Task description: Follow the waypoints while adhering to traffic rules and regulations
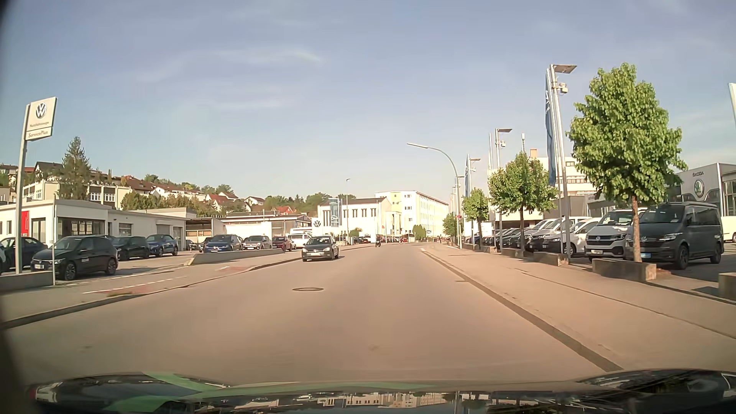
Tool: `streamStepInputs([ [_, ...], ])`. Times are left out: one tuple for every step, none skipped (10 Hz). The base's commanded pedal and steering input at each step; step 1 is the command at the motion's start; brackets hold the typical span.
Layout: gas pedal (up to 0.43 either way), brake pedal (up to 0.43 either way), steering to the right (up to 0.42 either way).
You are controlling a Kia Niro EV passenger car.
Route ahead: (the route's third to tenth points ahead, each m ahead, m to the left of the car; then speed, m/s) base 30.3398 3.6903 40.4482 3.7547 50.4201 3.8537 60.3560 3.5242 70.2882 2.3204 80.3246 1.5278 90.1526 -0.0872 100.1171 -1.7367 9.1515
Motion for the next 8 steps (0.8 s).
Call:
streamStepInputs([
  [0.150,0.000,0.006],
  [0.150,0.000,0.004],
  [0.157,0.000,0.003],
  [0.157,0.000,0.002],
  [0.157,0.000,-0.001],
  [0.157,0.000,-0.001],
  [0.157,0.000,-0.002],
  [0.157,0.000,-0.002],
])
